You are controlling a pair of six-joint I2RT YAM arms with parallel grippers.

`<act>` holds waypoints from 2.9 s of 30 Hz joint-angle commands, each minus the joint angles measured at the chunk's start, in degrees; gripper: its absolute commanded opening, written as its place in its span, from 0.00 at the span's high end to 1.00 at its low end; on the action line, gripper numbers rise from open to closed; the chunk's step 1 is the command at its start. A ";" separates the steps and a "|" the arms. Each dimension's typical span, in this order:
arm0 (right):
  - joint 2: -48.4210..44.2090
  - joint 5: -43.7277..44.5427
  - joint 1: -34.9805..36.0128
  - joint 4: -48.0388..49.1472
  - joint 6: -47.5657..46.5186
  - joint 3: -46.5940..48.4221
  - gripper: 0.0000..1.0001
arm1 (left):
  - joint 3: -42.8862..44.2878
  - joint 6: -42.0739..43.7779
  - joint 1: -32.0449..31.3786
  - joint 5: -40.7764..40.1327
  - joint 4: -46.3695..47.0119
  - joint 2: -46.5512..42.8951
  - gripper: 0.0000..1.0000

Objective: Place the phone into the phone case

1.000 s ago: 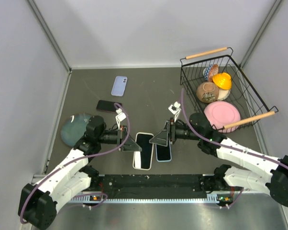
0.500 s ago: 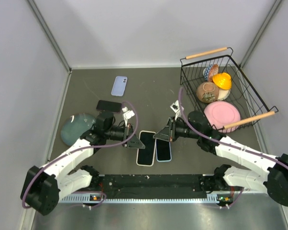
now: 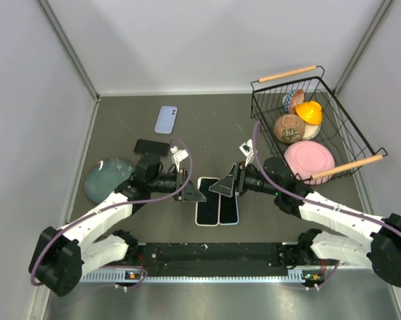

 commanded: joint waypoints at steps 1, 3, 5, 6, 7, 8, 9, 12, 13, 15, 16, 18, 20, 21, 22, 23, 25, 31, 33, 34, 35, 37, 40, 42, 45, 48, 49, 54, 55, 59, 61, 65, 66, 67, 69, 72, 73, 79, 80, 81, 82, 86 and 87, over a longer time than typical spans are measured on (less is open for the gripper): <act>-0.86 -5.63 0.25 14.89 3.68 -4.67 0.36 | 0.15 -9.26 -0.06 1.81 14.28 -0.55 1.00; -0.24 -5.72 0.33 17.00 5.17 -5.46 0.36 | 0.76 -9.79 -0.06 1.46 14.63 -0.64 1.00; 0.02 -5.28 0.25 18.76 6.57 -6.87 0.39 | 1.29 -9.79 0.03 0.49 14.64 -0.55 1.00; 0.20 -4.76 0.25 19.98 6.84 -7.74 0.41 | 1.73 -9.88 0.11 0.31 14.64 -0.12 1.00; 0.29 -4.40 0.16 20.17 7.11 -7.93 0.48 | 1.91 -9.96 0.20 -0.21 14.72 -0.03 1.00; 0.37 -4.05 0.25 20.26 7.20 -8.10 0.56 | 2.08 -9.96 0.38 -0.56 14.64 0.06 1.00; 0.29 -3.18 0.25 20.43 7.20 -8.63 0.66 | 2.35 -9.79 0.47 -1.00 14.37 0.32 1.00; 0.55 -1.68 0.25 22.98 7.99 -9.25 0.96 | 4.88 -5.32 0.47 -5.13 6.75 1.11 1.00; 1.25 -1.50 0.25 22.72 8.16 -8.98 1.00 | 5.25 -4.35 0.47 -5.83 5.59 1.20 1.00; 1.95 -1.33 0.25 23.33 9.04 -8.90 1.00 | 5.86 -3.20 0.55 -6.45 4.88 1.82 0.95; 2.39 -1.50 0.16 23.95 9.39 -8.89 1.00 | 6.21 -2.76 0.55 -6.54 4.27 2.08 0.89; 3.27 -2.02 0.25 24.22 9.92 -8.55 1.00 | 7.53 -1.18 0.73 -7.24 2.07 2.87 0.70; 4.06 -2.64 0.16 22.47 9.84 -7.23 1.00 | 8.15 0.22 1.25 -7.77 1.28 3.14 0.62; 4.33 -3.34 0.16 22.20 9.66 -6.35 1.00 | 8.41 0.49 1.61 -8.38 0.84 3.05 0.57; 4.59 -3.87 0.16 22.11 9.66 -6.00 1.00 | 8.59 0.93 2.04 -8.82 0.49 3.14 0.55; 4.85 -4.31 0.07 22.02 9.66 -5.73 1.00 | 8.76 1.72 2.92 -9.00 0.31 3.14 0.54; 5.73 -5.28 0.07 21.93 9.83 -5.12 1.00 | 9.20 2.16 3.89 -8.74 0.22 3.49 0.53; 8.28 -6.42 0.16 26.14 11.06 -5.03 1.00 | 10.96 7.78 5.21 -11.55 -5.31 5.24 0.64; 9.07 -6.60 0.16 25.89 11.24 -4.42 1.00 | 11.14 9.11 5.30 -11.46 -5.84 6.39 0.88; 9.69 -6.51 0.07 25.80 11.50 -4.32 1.00 | 11.23 9.54 5.30 -11.55 -6.54 6.65 0.95; 10.04 -6.34 0.16 25.88 11.68 -4.32 1.00 | 11.49 9.81 5.30 -11.38 -6.81 6.92 1.00; 10.65 -6.16 0.07 25.54 11.94 -4.15 1.00 | 11.40 10.34 5.30 -11.29 -7.16 7.01 1.00; 11.45 -5.11 0.07 24.14 11.86 -4.06 1.00 | 11.67 11.74 5.39 -13.48 -8.91 6.13 0.91; 11.71 -3.70 0.07 22.55 11.25 -3.97 1.00 | 12.45 12.53 5.56 -16.72 -11.72 4.99 0.59; 13.64 -3.52 0.16 19.65 10.45 -3.10 1.00 | 12.90 13.94 6.09 -23.91 -14.97 2.18 0.07; 15.58 -2.30 0.25 15.53 10.89 -1.60 1.00 | 13.68 14.56 6.62 -34.88 -20.23 -0.63 0.01; 16.10 -1.86 0.16 14.91 11.41 -1.43 1.00 | 14.12 14.73 6.88 -37.45 -21.56 -2.03 0.01; 22.50 -1.15 1.57 12.53 12.12 1.30 1.00 | 14.57 15.79 6.97 -50.03 -25.70 -6.26 0.01; 23.57 -1.15 1.91 12.70 12.73 1.82 1.00 | 14.48 15.70 6.97 -52.31 -26.75 -7.48 0.01; 28.14 -0.80 2.88 13.50 13.70 4.02 1.00 | 13.86 15.88 7.14 -57.87 -28.25 -8.64 0.01; 30.42 -0.10 3.24 12.27 13.44 4.73 1.00 | 13.86 16.05 7.23 -58.22 -28.78 -8.64 0.01; 32.89 1.30 3.41 9.82 12.65 5.34 0.99 | 14.04 16.23 7.23 -57.52 -28.79 -8.73 0.01; 33.24 1.92 3.50 8.50 12.39 5.52 0.99 | 13.95 16.23 7.23 -57.43 -28.61 -8.81 0.01; 33.51 2.36 3.59 7.00 11.69 5.87 0.98 | 14.04 16.23 7.32 -57.34 -28.43 -8.73 0.01; 33.95 3.86 3.59 2.61 10.72 6.84 0.94 | 14.21 16.40 7.32 -57.34 -28.34 -8.55 0.01; 33.34 6.05 3.59 -1.96 8.52 8.15 0.81 | 14.57 16.49 7.41 -57.69 -28.60 -8.38 0.01; 33.16 7.28 3.50 -3.02 8.26 8.50 0.78 | 14.48 16.49 7.50 -57.69 -28.61 -8.46 0.01; 32.37 10.10 3.41 -11.28 5.18 12.46 0.67 | 14.13 16.05 7.50 -57.78 -28.96 -8.11 0.01; 32.28 10.45 3.50 -12.07 4.74 13.33 0.66 | 14.21 16.05 7.50 -57.96 -28.96 -8.20 0.01; 32.19 10.71 3.50 -13.56 4.22 13.60 0.66 | 14.30 16.14 7.50 -58.13 -29.13 -8.11 0.01; 31.84 11.41 3.41 -14.19 4.04 13.87 0.66 | 14.39 16.14 7.58 -58.31 -29.22 -8.29 0.01; 30.44 12.65 3.50 -17.88 3.33 15.18 0.66 | 14.30 16.14 7.59 -58.40 -29.22 -8.64 0.01; 30.00 12.74 3.50 -18.14 3.07 15.19 0.66 | 14.22 15.97 7.67 -58.31 -29.22 -8.64 0.01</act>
